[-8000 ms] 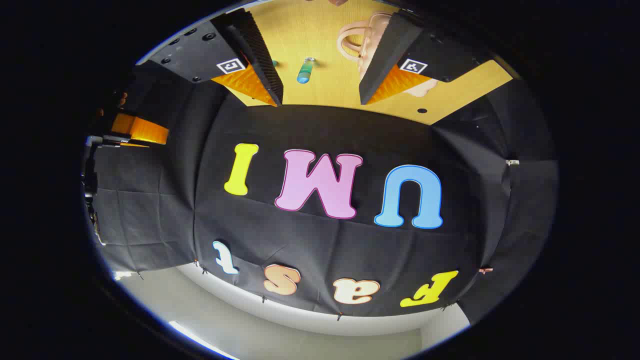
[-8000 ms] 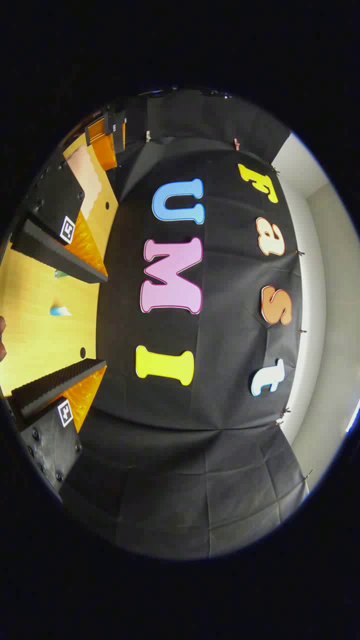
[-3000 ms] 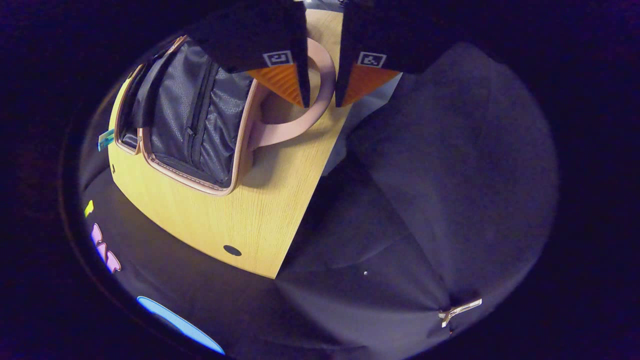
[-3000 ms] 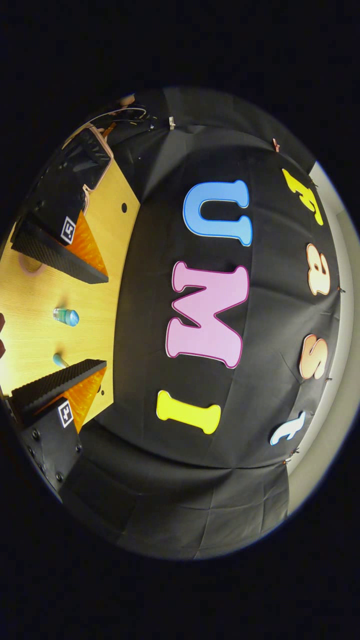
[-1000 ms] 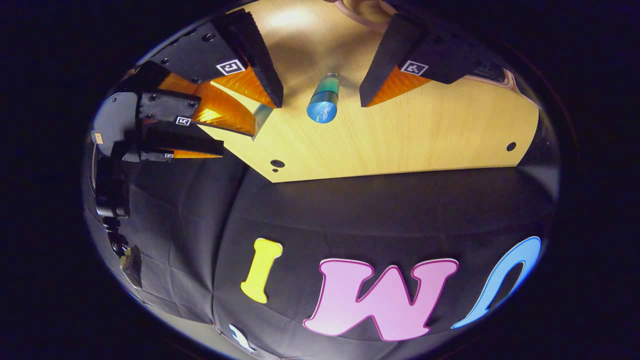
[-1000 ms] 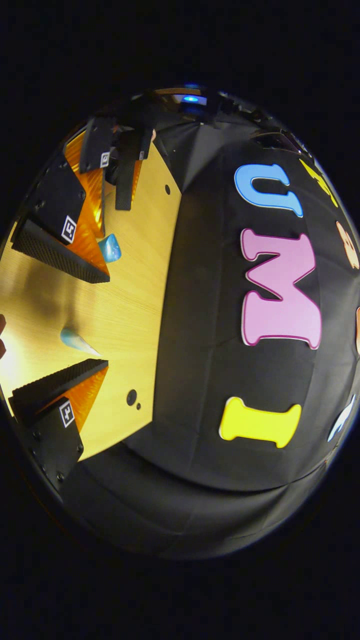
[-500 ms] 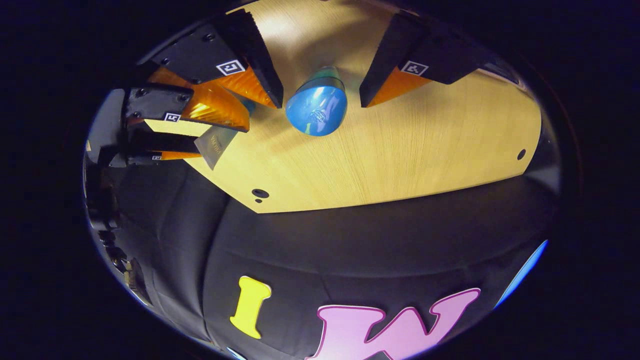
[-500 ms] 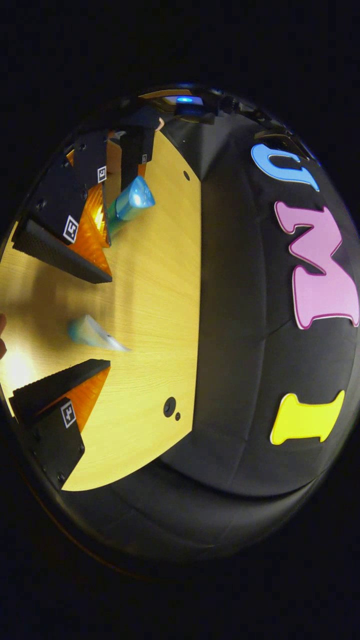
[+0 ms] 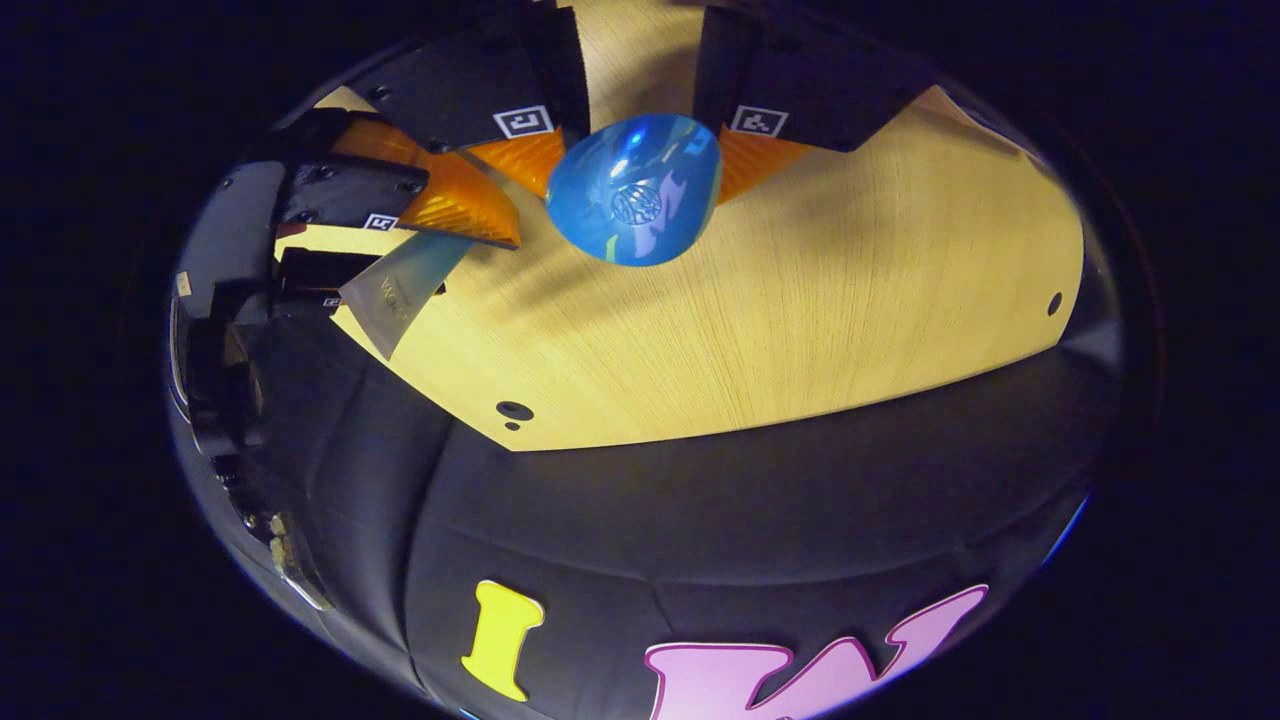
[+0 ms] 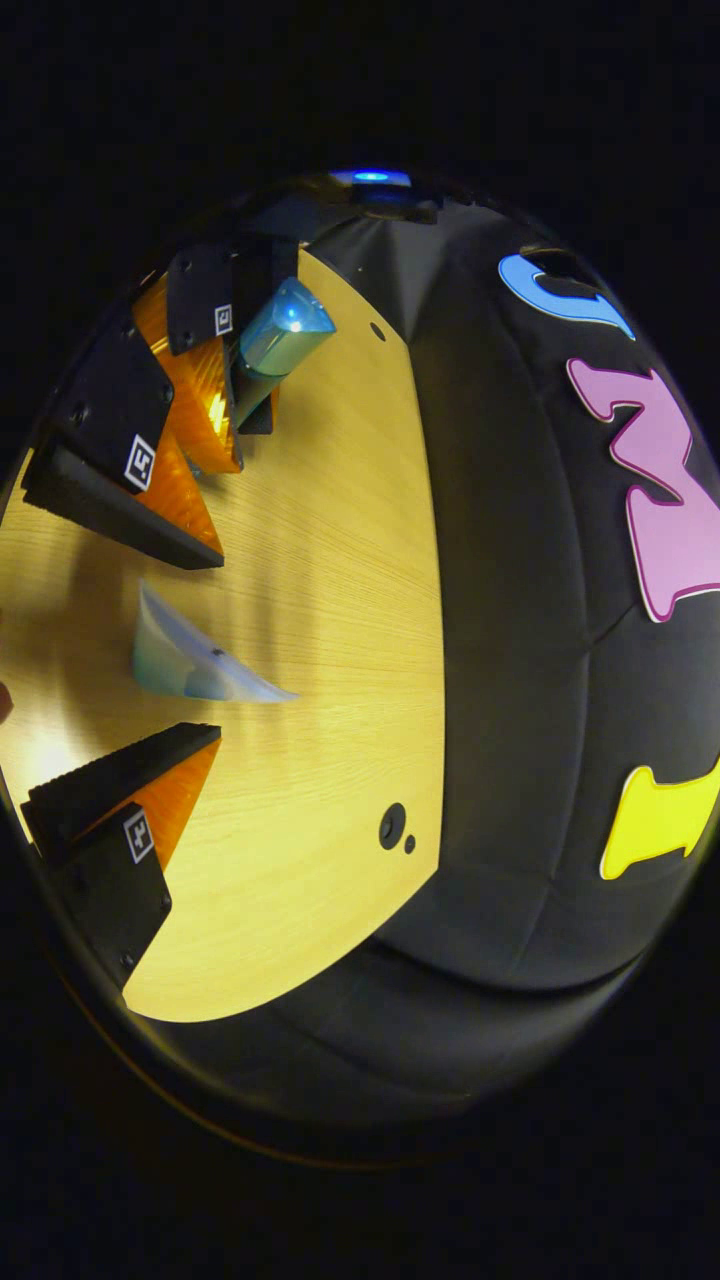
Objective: First open the suitcase, pack the skin care products into it, and then close the suitcase.
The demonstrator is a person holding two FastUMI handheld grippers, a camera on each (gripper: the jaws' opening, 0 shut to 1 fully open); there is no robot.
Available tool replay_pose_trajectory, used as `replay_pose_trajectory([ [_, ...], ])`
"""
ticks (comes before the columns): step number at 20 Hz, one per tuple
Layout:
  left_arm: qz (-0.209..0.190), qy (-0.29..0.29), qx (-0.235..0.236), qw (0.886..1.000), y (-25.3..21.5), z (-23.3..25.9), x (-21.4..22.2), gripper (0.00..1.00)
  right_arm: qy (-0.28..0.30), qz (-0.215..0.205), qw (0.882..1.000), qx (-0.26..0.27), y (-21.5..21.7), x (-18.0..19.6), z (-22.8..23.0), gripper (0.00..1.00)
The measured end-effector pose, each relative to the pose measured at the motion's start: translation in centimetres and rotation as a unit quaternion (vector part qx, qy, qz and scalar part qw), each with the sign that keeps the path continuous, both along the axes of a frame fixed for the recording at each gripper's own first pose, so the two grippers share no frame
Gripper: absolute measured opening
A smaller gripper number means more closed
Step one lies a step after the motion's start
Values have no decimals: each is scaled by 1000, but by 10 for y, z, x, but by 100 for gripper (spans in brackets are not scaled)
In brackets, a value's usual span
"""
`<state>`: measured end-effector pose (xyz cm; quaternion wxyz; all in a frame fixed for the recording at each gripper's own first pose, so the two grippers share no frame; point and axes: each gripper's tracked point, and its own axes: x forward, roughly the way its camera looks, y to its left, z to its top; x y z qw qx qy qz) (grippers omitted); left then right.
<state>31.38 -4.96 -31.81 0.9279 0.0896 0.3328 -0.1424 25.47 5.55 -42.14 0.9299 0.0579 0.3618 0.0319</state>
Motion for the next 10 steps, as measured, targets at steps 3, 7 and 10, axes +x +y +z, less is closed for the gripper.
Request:
replay_pose_trajectory([
  [3,0,5,7,1000,1,-4,0,47,19,-21,1000,4,-5,0,-8,61],
  [7,-5,43,17,999,0,-1,-9,45,27,-27,999,12,-2,-5,3,44],
  [10,-13,32,-19,999,5,48,-29,45,-10,-12,1000,27,6,-19,46,35],
])
